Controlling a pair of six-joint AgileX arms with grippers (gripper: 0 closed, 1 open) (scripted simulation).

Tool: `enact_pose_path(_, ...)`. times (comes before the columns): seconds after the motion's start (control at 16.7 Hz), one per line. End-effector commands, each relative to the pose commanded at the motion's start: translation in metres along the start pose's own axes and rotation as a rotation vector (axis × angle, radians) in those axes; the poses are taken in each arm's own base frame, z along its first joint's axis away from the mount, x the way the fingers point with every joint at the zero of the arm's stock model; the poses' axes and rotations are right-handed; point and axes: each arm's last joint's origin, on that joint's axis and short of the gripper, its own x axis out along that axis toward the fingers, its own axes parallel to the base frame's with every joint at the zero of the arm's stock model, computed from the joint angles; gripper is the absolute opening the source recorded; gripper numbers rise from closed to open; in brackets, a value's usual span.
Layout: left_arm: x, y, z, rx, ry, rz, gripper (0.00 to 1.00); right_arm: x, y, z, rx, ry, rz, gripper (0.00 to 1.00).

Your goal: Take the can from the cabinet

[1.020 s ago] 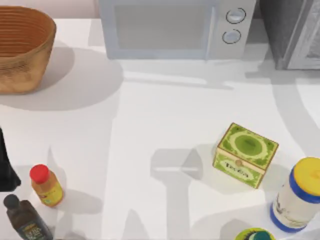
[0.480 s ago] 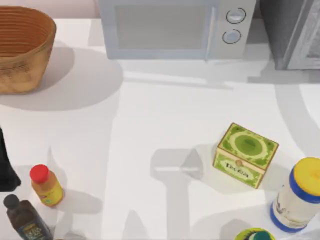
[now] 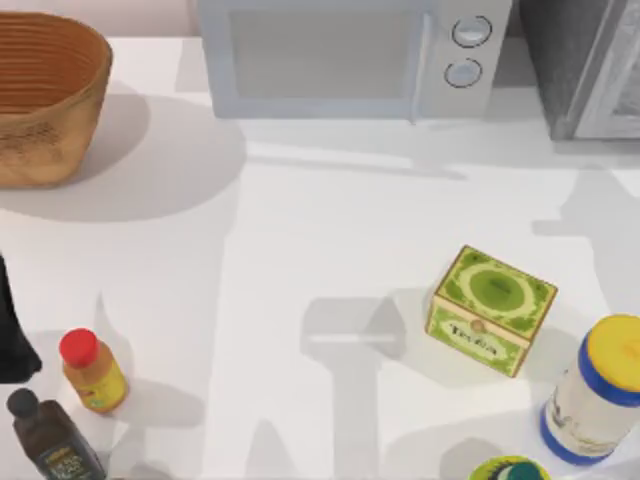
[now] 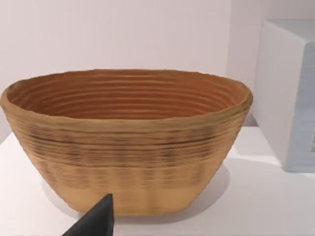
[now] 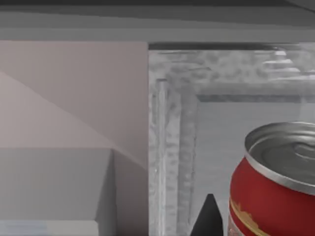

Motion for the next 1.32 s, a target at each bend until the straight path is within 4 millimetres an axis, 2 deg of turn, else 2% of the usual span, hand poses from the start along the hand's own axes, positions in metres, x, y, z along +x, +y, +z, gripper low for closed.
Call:
enact_pose_path(0.24,0.000,0.000,0.000,0.000,0.000,0.000,1.00,-0.020,-0.011,-0.089,0.000,0.014,0.001,0.00)
enact_pose_path(0.48,0.000,0.000,0.000,0.000,0.000,0.000,1.00,-0.031,-0.017,-0.178,0.003,0.015,0.005,0.00)
enact_pose_path(0.6,0.000,0.000,0.000,0.000,0.000,0.000,1.00,-0.032,-0.019,-0.215,0.005,0.008,0.007,0.00)
enact_pose_path(0.72,0.000,0.000,0.000,0.000,0.000,0.000,1.00,-0.032,-0.020,-0.242,0.006,-0.004,0.009,0.00)
enact_pose_path(0.9,0.000,0.000,0.000,0.000,0.000,0.000,1.00,-0.031,-0.021,-0.263,0.006,-0.021,0.012,0.00)
enact_pose_path(1.32,0.000,0.000,0.000,0.000,0.000,0.000,1.00,-0.031,-0.021,-0.264,0.008,-0.017,0.018,0.00)
